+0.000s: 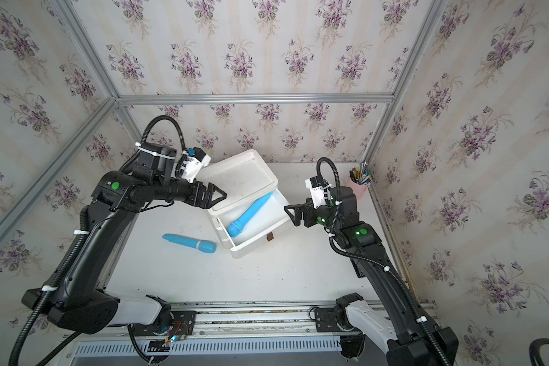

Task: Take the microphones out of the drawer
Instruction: Pick up the microphone from the drawer.

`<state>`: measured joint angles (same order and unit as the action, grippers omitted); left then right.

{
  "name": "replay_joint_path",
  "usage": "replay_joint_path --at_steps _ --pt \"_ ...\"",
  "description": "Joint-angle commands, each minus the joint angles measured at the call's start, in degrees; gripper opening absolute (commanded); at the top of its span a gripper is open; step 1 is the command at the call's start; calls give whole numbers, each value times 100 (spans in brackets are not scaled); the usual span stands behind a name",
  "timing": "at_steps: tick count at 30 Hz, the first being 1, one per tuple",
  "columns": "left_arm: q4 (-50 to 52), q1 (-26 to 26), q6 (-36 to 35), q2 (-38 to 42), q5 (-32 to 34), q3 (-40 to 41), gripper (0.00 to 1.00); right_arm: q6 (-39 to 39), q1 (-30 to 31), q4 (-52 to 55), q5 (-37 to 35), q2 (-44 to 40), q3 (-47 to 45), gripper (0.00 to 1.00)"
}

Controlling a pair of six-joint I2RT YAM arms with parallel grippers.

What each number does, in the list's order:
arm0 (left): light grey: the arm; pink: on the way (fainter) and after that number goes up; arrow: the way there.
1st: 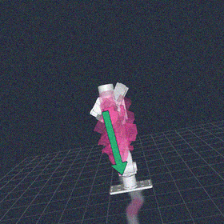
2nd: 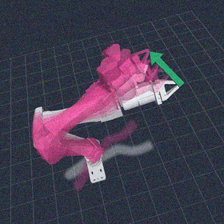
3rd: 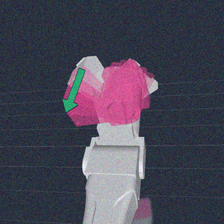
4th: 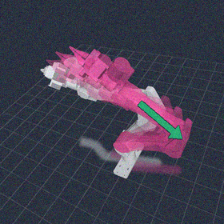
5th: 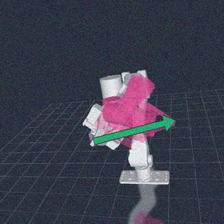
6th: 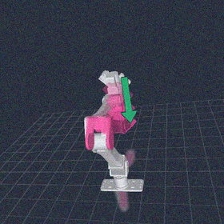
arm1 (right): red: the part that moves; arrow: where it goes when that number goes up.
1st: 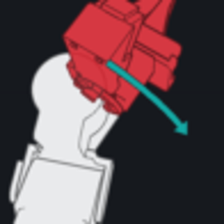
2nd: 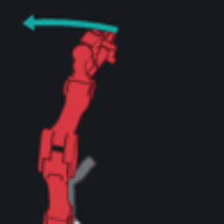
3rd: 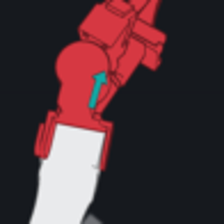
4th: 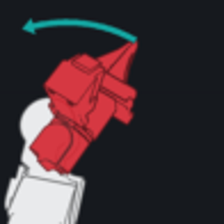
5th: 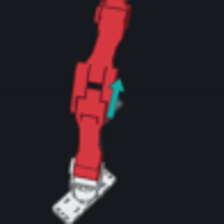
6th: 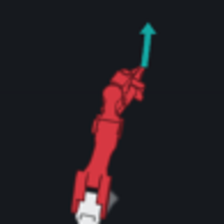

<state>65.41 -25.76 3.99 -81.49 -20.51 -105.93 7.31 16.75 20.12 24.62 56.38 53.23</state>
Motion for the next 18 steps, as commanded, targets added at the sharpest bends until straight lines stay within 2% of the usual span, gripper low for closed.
replay_joint_path --at_steps 1,12,18 --pt "105 -495 -302 -289 446 -98 99 103 -173 280 -94 -12 -24 100" --pt "60 -1570 -416 -1220 1414 -95 99 271 -295 219 -51 -384 -465 100" --pt "-63 -1775 -360 -1412 1982 68 98 288 -287 122 -38 -424 -555 100"
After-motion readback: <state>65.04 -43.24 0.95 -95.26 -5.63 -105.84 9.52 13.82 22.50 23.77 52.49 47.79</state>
